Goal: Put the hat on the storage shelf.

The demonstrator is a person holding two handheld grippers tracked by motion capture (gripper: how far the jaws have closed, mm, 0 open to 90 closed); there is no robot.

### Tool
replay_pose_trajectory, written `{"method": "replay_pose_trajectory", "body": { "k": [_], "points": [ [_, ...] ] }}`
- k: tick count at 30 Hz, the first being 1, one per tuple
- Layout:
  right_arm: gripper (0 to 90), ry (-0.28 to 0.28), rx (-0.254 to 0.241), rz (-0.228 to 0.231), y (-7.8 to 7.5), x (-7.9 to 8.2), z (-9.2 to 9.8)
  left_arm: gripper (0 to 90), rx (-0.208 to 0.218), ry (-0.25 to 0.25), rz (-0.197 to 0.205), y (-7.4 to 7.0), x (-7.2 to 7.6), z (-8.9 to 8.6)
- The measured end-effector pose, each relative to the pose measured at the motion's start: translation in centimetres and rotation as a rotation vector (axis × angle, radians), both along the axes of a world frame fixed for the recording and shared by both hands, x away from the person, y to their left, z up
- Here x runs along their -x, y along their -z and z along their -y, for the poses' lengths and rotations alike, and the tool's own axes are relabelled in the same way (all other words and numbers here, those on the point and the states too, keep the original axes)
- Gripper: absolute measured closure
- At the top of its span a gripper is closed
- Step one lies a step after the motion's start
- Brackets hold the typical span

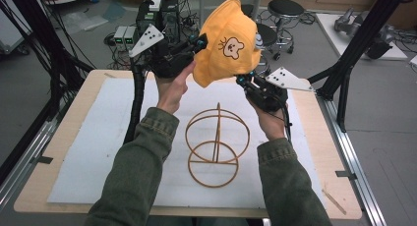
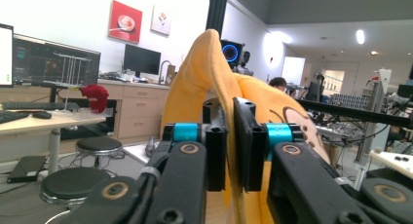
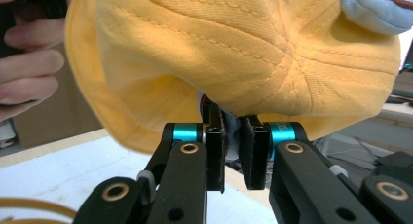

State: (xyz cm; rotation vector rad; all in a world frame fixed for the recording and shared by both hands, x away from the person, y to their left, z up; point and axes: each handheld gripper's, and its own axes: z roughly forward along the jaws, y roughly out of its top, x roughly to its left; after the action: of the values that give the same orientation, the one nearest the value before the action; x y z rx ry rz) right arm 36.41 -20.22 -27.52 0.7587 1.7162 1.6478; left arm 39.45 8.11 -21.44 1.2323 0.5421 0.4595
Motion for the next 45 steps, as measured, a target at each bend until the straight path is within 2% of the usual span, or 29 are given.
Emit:
{"method": "replay_pose_trajectory", "body": {
  "k": [3, 4, 7, 8, 10, 11, 18, 22, 26, 27, 30, 37, 44, 45],
  "points": [
    [83.0, 0.022, 0.001, 0.018, -0.3, -0.1, 0.2, 76.8, -0.021, -0.017, 0.002, 0.0, 0.0, -0.2],
    [83.2, 0.04, -0.002, 0.018, -0.3, -0.1, 0.3, 70.0, -0.025, -0.026, -0.006, 0.0, 0.0, -0.3],
    [83.8, 0.057, 0.013, 0.012, -0.2, -0.4, 0.5, 60.8, -0.016, -0.044, -0.031, 0.1, -0.1, -0.6],
    [83.8, 0.057, 0.013, 0.012, -0.2, -0.4, 0.5, 60.8, -0.019, -0.056, -0.033, 0.1, -0.1, -0.7],
    [83.9, 0.072, 0.023, 0.01, -0.1, -0.6, 0.7, 51.7, -0.034, -0.089, -0.04, 0.4, -0.2, -1.2],
    [83.9, 0.072, 0.023, 0.01, -0.1, -0.6, 0.7, 50.4, -0.034, -0.089, -0.04, 0.4, -0.2, -1.2],
    [83.8, 0.109, 0.053, -0.016, 0.3, -0.7, 1.4, 44.6, -0.082, -0.159, -0.041, 1.9, 0.1, -3.1],
    [83.6, 0.125, 0.058, -0.022, 0.6, -0.4, 1.7, 41.8, -0.078, -0.18, -0.046, 2.6, 0.5, -4.2],
    [83.5, 0.15, 0.072, -0.032, 1.2, -0.1, 2.5, 39.3, -0.09, -0.218, -0.043, 3.5, 1.4, -6.3],
    [83.5, 0.15, 0.072, -0.032, 1.2, -0.1, 2.5, 39.0, -0.09, -0.218, -0.043, 3.5, 1.4, -6.3],
    [83.4, 0.168, 0.086, -0.043, 1.5, 0.0, 3.2, 38.2, -0.09, -0.254, -0.044, 4.1, 2.3, -8.0],
    [83.3, 0.192, 0.088, -0.046, 1.6, 0.2, 4.0, 36.1, -0.082, -0.283, -0.062, 5.2, 3.2, -10.0],
    [83.1, 0.22, 0.073, -0.043, 1.8, 1.1, 5.2, 32.0, -0.159, -0.366, -0.071, 6.6, 4.4, -11.5],
    [83.1, 0.221, 0.069, -0.047, 1.8, 1.3, 5.3, 31.7, -0.159, -0.366, -0.071, 6.6, 4.4, -11.5]
  ]
}}
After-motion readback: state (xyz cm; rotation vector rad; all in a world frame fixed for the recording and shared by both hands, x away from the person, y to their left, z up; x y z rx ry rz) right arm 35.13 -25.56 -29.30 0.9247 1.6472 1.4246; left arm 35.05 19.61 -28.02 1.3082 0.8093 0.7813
